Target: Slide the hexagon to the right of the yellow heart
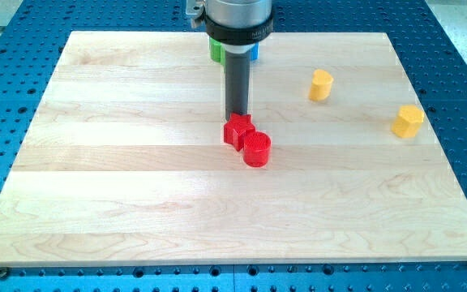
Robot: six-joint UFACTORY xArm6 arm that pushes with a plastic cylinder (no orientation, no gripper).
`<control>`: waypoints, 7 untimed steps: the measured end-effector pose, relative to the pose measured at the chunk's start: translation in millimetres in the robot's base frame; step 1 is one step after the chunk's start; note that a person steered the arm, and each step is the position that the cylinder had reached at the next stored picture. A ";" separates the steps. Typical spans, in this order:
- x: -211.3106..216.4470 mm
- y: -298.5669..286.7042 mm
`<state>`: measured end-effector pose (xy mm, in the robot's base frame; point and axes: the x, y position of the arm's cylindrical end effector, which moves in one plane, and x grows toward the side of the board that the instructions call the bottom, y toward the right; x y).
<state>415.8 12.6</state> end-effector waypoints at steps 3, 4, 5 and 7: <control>83.7 199.4; 59.9 277.3; -2.4 217.5; -0.7 230.8</control>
<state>415.1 243.4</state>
